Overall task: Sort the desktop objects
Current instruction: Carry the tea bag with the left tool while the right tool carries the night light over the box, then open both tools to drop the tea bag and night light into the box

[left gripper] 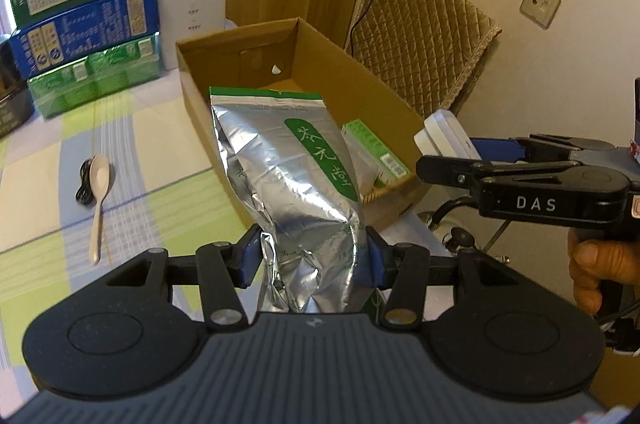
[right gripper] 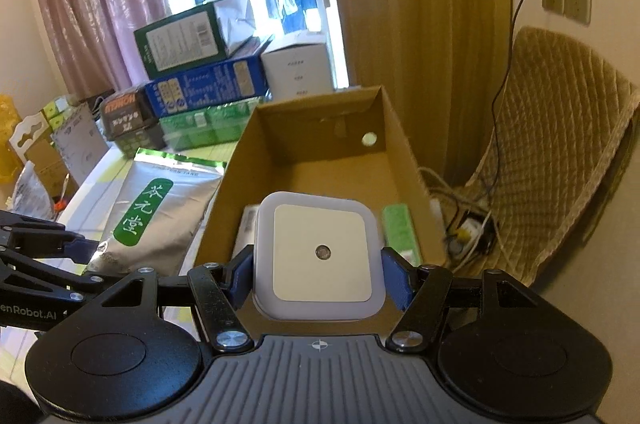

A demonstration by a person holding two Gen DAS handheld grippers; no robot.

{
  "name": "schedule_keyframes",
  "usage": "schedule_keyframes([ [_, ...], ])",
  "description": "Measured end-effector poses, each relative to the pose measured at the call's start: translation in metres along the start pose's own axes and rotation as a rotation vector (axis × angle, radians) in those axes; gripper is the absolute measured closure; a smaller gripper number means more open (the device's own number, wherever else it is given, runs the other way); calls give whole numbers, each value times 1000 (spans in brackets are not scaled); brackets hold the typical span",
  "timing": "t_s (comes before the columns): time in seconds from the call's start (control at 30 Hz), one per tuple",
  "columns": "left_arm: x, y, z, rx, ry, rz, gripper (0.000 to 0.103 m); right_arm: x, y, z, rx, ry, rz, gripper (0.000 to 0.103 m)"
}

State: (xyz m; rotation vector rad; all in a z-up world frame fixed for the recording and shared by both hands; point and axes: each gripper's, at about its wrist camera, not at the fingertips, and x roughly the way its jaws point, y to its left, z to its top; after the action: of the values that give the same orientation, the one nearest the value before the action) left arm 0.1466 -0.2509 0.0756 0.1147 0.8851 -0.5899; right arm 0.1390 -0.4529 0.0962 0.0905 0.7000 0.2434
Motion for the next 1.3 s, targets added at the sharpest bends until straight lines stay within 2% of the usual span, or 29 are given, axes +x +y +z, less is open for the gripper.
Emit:
schedule_keyframes([
  [0.3,22,-4,41,8,-15,0,57,22,-20,32,-16,-14,-16,40],
  [0.53,41,-7,67,4,-19,5,57,47,-25,44,-30,-3,-14,40],
  [0.87,66,0,82,-30,-14,12,57,71,-35,53,-30,12,-17,40],
  [0.9,67,0,83,-30,-15,11,59,73,-36,54,-30,14,-18,40],
  [0.97,70,0,85,-32,-15,3,69,76,-37,53,-29,17,-19,40],
  [1.3,73,11,84,-45,-9,32,70,83,-40,48,-23,40,-12,40],
])
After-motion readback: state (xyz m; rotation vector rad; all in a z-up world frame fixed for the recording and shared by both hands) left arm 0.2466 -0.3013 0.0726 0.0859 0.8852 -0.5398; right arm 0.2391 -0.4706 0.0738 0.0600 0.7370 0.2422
